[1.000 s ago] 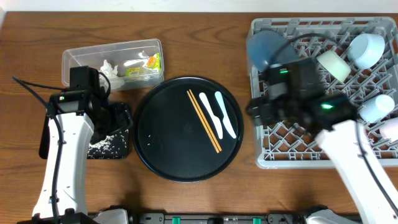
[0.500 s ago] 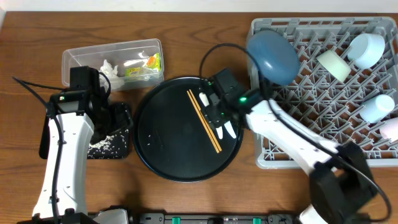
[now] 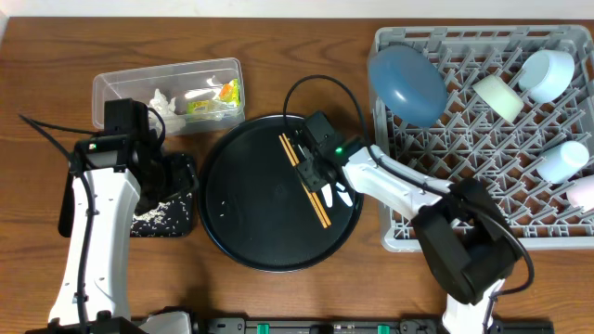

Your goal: Sort waste into correct bins and load items into the dishwasher rack

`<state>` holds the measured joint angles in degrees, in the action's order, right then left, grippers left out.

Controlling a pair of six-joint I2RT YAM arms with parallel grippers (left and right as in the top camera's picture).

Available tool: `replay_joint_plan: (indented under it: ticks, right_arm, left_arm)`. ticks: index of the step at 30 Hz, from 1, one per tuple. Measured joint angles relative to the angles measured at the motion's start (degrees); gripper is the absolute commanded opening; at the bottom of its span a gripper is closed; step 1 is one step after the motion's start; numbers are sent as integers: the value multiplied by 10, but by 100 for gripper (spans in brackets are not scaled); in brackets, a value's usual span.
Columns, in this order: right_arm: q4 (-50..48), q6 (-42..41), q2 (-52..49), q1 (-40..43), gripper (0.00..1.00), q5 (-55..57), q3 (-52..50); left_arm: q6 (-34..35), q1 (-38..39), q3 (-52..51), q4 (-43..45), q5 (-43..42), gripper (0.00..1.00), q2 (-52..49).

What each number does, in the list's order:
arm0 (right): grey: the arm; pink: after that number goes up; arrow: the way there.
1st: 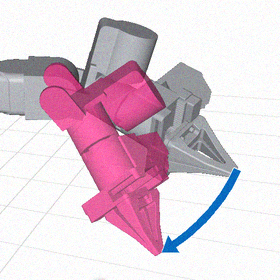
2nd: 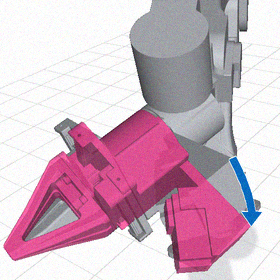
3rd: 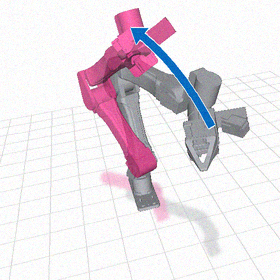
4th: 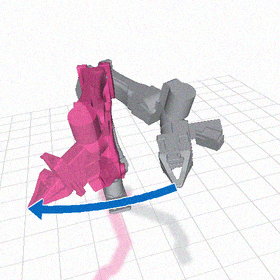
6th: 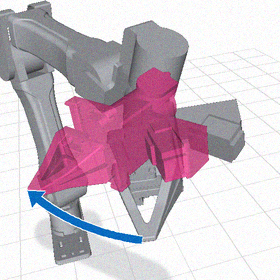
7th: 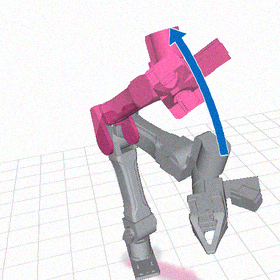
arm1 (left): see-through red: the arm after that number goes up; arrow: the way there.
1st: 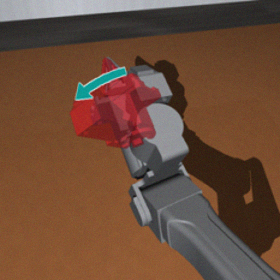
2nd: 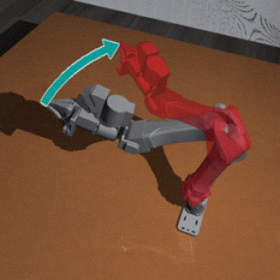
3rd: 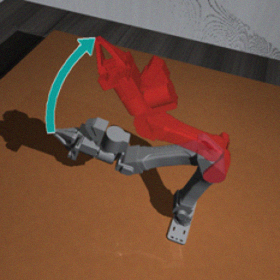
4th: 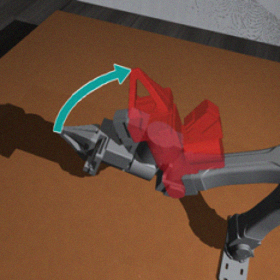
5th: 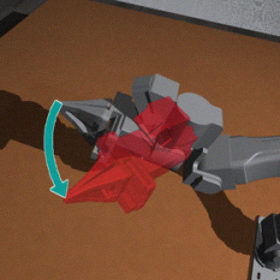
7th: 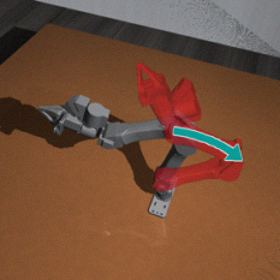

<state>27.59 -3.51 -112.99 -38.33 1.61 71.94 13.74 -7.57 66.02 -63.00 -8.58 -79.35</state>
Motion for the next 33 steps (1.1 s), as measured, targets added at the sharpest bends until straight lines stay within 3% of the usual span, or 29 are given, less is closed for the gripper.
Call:
replay_joint_plan:
  ticks: [7, 12, 14, 21, 33]
  right_arm:
    - [-2, -12, -14, -1, 37, 1, 1]
    - [2, -18, -14, -2, 14, 1, 1]
    - [10, -21, -14, -3, 9, -1, 3]
    - [18, -24, -14, -3, 1, -1, 5]
    - [47, -26, 14, -3, 1, 6, 6]
  left_arm:
    - [0, 0, 0, 0, 0, 79, 0]
    - [0, 0, 0, 0, 0, 79, 0]
    - [0, 0, 0, 0, 0, 79, 0]
    - [0, 0, 0, 0, 0, 79, 0]
    - [0, 0, 0, 0, 0, 79, 0]
